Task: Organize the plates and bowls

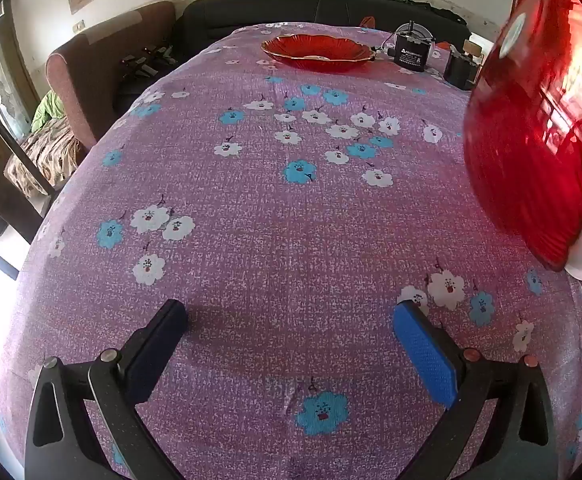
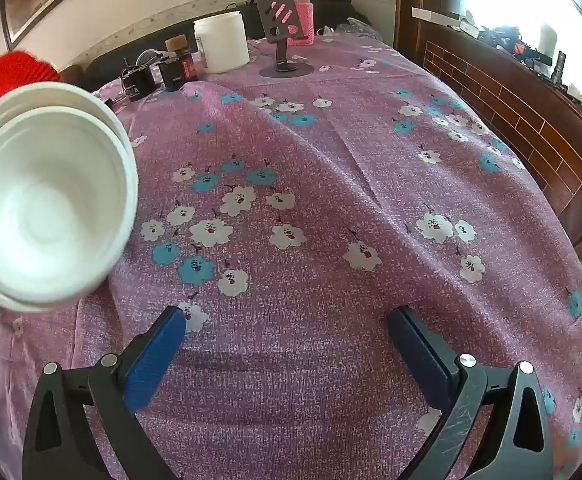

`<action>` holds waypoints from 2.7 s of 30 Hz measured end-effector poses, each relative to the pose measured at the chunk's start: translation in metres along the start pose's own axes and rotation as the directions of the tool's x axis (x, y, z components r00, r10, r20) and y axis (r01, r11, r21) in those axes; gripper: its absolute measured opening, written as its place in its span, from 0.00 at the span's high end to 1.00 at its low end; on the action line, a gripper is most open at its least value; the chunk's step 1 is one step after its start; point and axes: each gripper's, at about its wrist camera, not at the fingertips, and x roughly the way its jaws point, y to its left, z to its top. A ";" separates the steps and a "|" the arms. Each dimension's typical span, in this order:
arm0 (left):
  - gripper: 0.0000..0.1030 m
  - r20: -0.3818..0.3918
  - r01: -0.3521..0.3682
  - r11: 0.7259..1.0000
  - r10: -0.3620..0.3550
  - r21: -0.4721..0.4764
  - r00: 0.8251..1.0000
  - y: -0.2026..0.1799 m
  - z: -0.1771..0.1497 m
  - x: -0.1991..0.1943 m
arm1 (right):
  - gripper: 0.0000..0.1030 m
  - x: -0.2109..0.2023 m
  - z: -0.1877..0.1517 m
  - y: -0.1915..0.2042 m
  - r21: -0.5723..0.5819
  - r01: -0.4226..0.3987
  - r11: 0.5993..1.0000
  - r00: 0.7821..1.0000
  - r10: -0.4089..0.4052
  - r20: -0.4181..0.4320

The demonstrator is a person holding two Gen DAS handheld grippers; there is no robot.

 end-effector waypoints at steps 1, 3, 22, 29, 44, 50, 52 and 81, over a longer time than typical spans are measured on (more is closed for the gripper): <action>0.00 0.000 0.000 1.000 0.000 0.000 1.000 0.000 0.000 0.000 | 0.00 0.000 0.000 0.000 -0.003 0.005 1.000 1.000 -0.005 -0.003; 0.00 0.000 0.000 1.000 0.000 0.000 1.000 0.000 0.000 0.000 | 0.00 0.000 0.000 0.000 -0.002 0.003 1.000 1.000 -0.003 -0.002; 0.00 0.000 -0.001 1.000 0.001 0.001 1.000 0.000 0.000 0.000 | 0.00 0.000 0.000 0.000 -0.003 0.004 1.000 1.000 -0.004 -0.001; 0.00 0.000 -0.001 1.000 0.001 0.001 1.000 0.000 0.000 0.000 | 0.00 0.001 0.000 0.001 -0.006 0.008 1.000 1.000 -0.008 -0.002; 0.00 0.000 -0.001 1.000 0.001 0.001 1.000 0.000 0.000 0.000 | 0.00 0.002 -0.001 0.005 -0.025 0.037 0.999 0.999 -0.037 -0.011; 0.00 0.000 -0.001 1.000 0.001 0.001 1.000 0.000 0.000 0.000 | 0.00 0.002 -0.001 0.005 -0.026 0.038 0.999 0.999 -0.038 -0.013; 0.00 0.000 -0.001 1.000 0.001 0.001 1.000 0.000 0.000 0.000 | 0.00 0.003 0.000 0.005 -0.027 0.039 0.999 0.999 -0.040 -0.014; 0.00 0.000 -0.001 1.000 0.001 0.001 1.000 0.000 0.000 0.000 | 0.01 -0.007 -0.002 -0.012 0.060 -0.065 0.996 0.997 0.063 0.035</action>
